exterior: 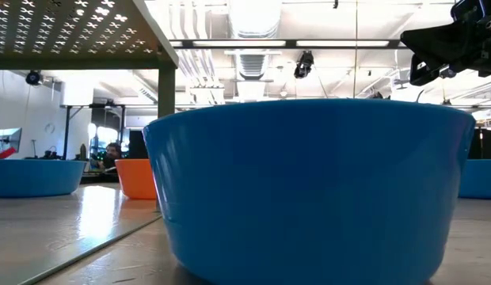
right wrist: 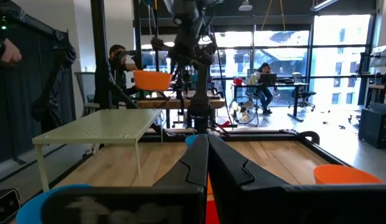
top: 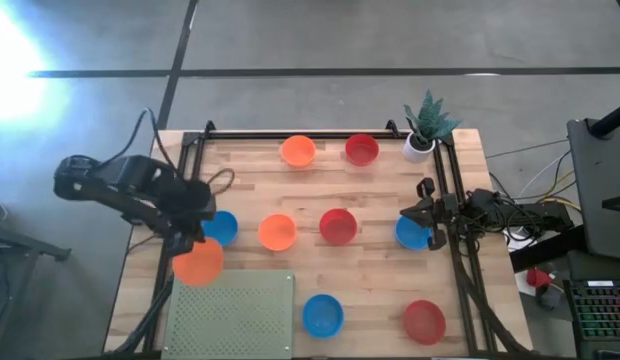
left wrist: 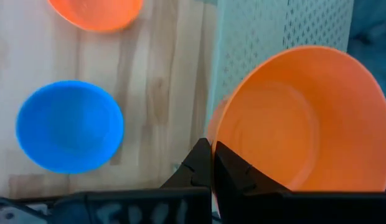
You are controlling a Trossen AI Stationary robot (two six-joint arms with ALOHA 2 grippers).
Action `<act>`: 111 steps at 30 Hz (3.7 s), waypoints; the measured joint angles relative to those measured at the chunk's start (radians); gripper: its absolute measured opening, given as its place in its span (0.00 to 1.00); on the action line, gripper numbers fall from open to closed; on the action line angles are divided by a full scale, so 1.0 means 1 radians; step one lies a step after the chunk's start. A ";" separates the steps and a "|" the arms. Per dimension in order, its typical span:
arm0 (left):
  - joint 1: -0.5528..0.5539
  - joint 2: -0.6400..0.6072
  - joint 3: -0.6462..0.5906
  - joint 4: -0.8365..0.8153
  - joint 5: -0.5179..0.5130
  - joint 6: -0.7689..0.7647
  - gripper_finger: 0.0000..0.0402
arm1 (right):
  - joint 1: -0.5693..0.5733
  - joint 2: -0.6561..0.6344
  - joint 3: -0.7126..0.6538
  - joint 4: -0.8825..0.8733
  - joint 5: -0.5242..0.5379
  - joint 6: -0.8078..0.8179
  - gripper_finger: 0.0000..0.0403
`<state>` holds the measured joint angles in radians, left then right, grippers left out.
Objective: Pick & Place Mini bowls
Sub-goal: Put the top left orange bowl on the shelf, then put the top left blue bowl on the shelf
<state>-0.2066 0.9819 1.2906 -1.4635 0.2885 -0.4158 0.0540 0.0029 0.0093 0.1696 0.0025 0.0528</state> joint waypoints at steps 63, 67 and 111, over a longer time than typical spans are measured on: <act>-0.711 0.275 -0.068 0.152 -0.142 -0.694 0.00 | 0.000 0.000 0.000 0.000 -0.002 -0.003 0.02; -0.711 0.275 -0.068 0.152 -0.142 -0.710 0.00 | 0.000 0.000 0.000 0.000 -0.002 -0.001 0.02; -0.711 0.189 -0.035 0.146 -0.048 -0.804 0.21 | 0.000 0.000 0.000 0.000 -0.001 -0.001 0.02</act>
<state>-0.9173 1.1705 1.2555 -1.3174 0.2402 -1.2194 0.0540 0.0031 0.0093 0.1696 0.0017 0.0523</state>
